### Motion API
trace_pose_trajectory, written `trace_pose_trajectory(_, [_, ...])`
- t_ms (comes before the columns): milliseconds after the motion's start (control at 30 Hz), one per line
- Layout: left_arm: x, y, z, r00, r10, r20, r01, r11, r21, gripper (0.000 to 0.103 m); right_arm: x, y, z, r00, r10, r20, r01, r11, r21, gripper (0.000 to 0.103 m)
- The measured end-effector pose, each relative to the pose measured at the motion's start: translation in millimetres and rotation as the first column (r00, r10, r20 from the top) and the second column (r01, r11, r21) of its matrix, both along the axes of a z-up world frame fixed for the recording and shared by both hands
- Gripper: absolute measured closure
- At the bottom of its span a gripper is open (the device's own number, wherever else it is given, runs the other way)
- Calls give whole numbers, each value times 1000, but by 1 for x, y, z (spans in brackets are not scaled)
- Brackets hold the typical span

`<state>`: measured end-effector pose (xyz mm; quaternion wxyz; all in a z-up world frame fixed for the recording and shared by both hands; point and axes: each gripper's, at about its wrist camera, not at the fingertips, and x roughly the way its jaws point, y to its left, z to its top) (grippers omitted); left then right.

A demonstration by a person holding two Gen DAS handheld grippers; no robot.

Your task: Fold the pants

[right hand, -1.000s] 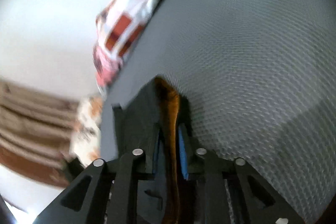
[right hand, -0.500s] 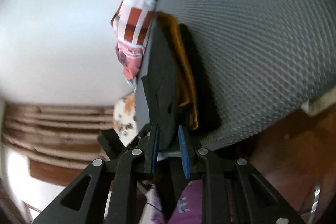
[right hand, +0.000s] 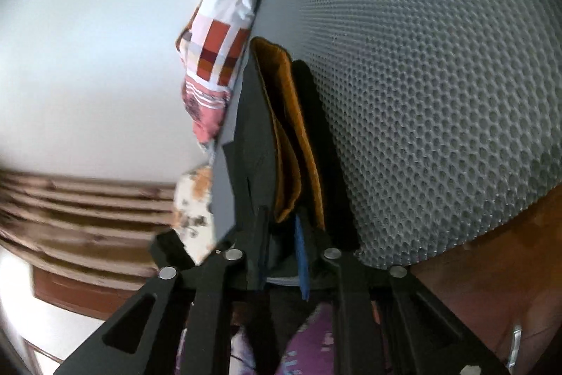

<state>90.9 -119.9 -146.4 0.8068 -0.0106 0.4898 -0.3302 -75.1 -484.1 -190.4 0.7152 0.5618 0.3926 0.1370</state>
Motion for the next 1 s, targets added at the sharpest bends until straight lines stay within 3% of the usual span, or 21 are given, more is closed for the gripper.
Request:
trace_pose_trajectory(200, [2, 5, 1, 1000, -7, -16, 7, 1000, 5, 22, -16, 10, 32, 999, 32, 38, -32, 999, -8, 92])
trace_pose_trajectory(267, [1, 4, 0, 1000, -17, -3, 17, 1000, 19, 22, -18, 10, 15, 1000, 28, -12, -28, 1000, -2, 92])
trace_pose_trajectory(333, [-1, 1, -1, 1000, -26, 10, 25, 999, 39, 21, -22, 6, -18, 996, 10, -88, -3, 996, 88, 93])
trace_pose_trajectory(467, [-6, -8, -2, 998, -54, 41, 51, 995, 88, 17, -24, 3, -41, 993, -6, -119, 25, 987, 159, 95])
trace_pose_trajectory(833, [-15, -16, -5, 993, -77, 85, 66, 990, 123, 8, -2, 9, -6, 991, 72, -115, -80, 995, -65, 89])
trace_pose_trajectory(867, [-14, -16, -6, 993, -76, 85, 65, 990, 123, 8, 0, 8, 2, 991, 76, -109, -87, 991, -100, 85])
trace_pose_trajectory(967, [-14, -15, -6, 994, -73, 82, 63, 991, 119, 7, 6, 0, 22, 994, 55, -94, -76, 969, -236, 52])
trace_pose_trajectory(1000, [-14, -15, -6, 994, -72, 82, 62, 991, 118, 7, 8, -5, 26, 996, 42, -84, -63, 964, -257, 46])
